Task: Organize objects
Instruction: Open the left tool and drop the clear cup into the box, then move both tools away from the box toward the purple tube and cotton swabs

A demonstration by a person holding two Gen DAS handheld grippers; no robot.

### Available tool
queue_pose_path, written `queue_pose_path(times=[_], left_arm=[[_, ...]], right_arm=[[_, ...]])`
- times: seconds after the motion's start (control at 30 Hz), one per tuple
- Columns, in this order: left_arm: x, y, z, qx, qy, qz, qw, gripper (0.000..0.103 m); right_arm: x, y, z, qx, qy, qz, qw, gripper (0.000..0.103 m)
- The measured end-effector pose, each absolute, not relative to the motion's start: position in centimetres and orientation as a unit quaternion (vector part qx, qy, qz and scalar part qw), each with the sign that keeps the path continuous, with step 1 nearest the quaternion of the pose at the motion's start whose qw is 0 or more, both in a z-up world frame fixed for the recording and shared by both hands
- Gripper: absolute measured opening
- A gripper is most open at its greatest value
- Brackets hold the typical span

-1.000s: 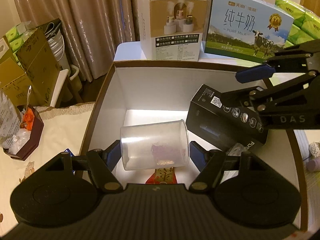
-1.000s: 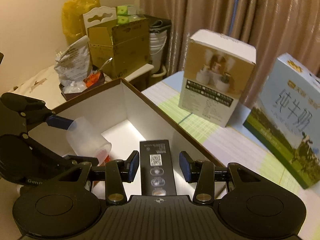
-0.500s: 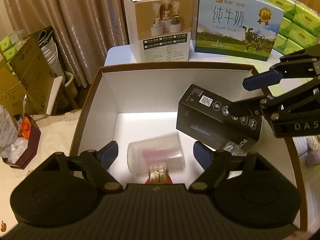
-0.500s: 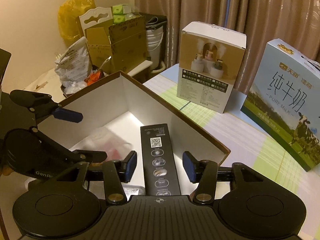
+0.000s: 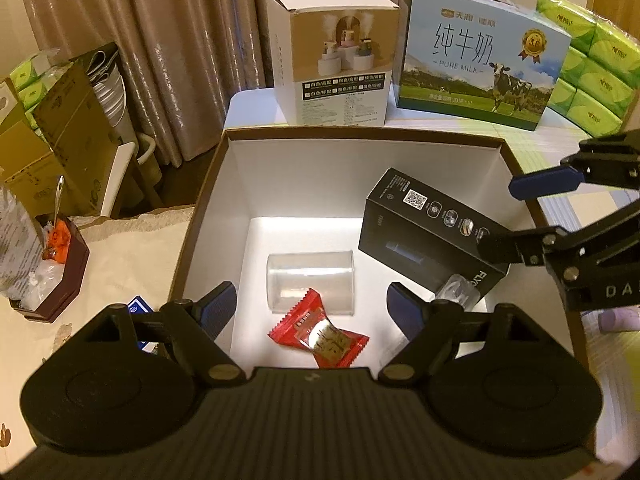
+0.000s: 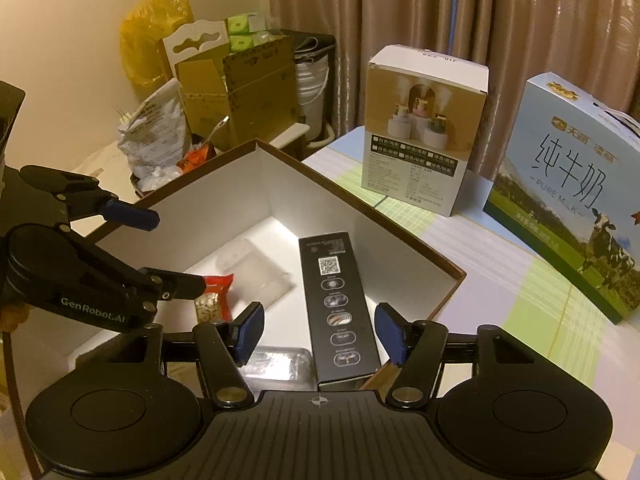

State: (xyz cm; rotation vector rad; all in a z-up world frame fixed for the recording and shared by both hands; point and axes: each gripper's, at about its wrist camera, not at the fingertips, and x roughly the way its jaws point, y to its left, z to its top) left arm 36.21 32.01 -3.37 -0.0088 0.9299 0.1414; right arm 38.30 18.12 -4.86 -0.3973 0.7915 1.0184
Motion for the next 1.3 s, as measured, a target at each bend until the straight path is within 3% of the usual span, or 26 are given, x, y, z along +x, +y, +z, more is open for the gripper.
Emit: queue_pose_path(times=[0.6,1.3], left_arm=[[32.0,29.9,0.5,-0.012,0.424,0.068,0.903,0.081],[22.9,26.4,4.3,-0.032,0.387,0.074,0.918,0.085]], right_arm=[[33.8,14.1,-2.5,-0.136,0.359,0.471,0.794,0.064],[25.4,7.0,0.4,-0.054,0.341,0.461,0.818,0.081]])
